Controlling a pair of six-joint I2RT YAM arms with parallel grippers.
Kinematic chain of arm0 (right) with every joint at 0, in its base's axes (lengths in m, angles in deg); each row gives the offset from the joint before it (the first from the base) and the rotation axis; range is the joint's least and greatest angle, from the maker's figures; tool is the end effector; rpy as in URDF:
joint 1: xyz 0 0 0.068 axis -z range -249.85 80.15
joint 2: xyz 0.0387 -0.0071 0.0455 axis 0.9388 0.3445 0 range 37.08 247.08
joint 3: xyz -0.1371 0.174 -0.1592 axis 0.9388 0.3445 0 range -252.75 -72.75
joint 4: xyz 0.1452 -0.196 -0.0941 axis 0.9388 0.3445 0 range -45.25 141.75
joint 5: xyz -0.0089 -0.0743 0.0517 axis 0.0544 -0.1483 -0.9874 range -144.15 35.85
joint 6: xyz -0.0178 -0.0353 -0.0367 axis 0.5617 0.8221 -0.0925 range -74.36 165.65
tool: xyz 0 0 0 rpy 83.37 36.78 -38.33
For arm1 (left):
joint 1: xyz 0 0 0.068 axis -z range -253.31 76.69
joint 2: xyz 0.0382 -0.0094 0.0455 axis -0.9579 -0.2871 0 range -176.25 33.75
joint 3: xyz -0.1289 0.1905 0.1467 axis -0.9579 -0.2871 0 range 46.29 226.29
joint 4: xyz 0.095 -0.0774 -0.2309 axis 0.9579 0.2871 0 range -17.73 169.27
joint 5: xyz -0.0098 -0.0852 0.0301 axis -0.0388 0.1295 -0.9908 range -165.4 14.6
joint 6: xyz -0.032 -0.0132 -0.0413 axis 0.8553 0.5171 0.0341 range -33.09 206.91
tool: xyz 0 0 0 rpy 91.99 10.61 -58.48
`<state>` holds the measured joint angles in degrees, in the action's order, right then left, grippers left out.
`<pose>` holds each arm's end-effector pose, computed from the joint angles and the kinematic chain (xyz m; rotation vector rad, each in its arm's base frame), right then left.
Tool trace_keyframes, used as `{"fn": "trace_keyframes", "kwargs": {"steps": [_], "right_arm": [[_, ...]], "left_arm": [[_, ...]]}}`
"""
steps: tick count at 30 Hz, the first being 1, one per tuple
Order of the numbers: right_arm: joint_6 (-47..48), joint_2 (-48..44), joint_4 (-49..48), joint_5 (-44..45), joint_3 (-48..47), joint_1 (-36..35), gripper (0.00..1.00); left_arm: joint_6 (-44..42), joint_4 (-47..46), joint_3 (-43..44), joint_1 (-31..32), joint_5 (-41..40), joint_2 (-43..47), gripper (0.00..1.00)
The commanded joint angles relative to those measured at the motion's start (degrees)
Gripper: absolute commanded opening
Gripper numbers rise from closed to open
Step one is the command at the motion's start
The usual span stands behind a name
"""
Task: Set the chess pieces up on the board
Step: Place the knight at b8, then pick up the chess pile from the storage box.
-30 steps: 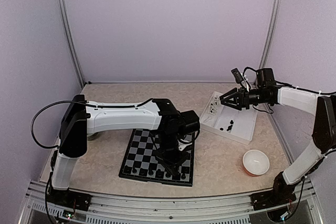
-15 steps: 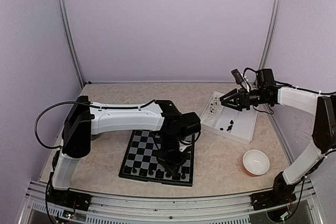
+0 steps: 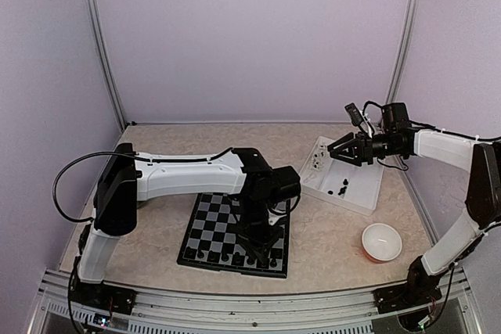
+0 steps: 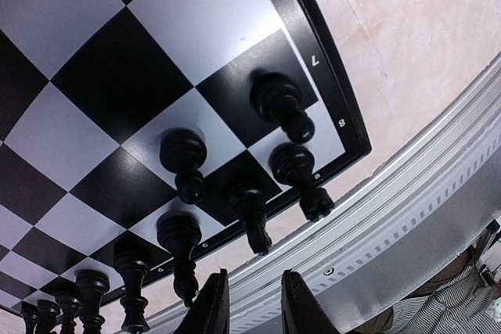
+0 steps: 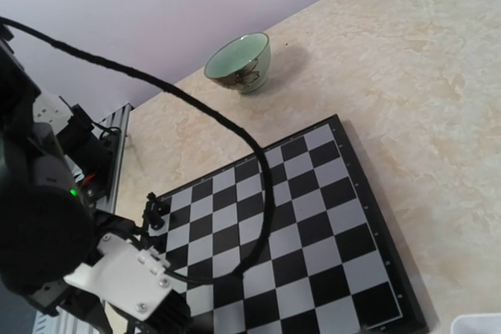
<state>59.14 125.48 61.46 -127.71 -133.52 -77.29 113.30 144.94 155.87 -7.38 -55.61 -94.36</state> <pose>0.3105 0.0750 0.2582 -0.9439 1.7799 1.3918 0.1652 -0.3994 0.1927 -0.9626 -2.6935 0.3240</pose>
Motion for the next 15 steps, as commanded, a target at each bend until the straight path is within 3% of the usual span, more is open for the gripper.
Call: {"fn": "trace_keyframes", "kwargs": {"steps": [1, 5, 9, 15], "right_arm": [[0.5, -0.6, 0.9, -1.0, -0.1, -0.2, 0.57], [2.5, -1.1, 3.1, 1.5, -1.6, -0.2, 0.57], [5.1, -1.6, 7.6, 13.7, -6.9, -0.2, 0.56], [3.5, 4.4, 11.9, 40.1, -16.5, -0.2, 0.51]], "left_arm": [[0.1, 1.4, 3.0, 0.2, -0.2, 0.9, 0.25], [-0.9, 2.1, 6.8, 0.1, -0.2, 3.0, 0.25], [-3.2, 0.1, 11.5, -1.4, -4.2, 6.7, 0.25], [-9.5, -13.0, 9.5, -2.0, -24.9, 13.0, 0.25]]}}
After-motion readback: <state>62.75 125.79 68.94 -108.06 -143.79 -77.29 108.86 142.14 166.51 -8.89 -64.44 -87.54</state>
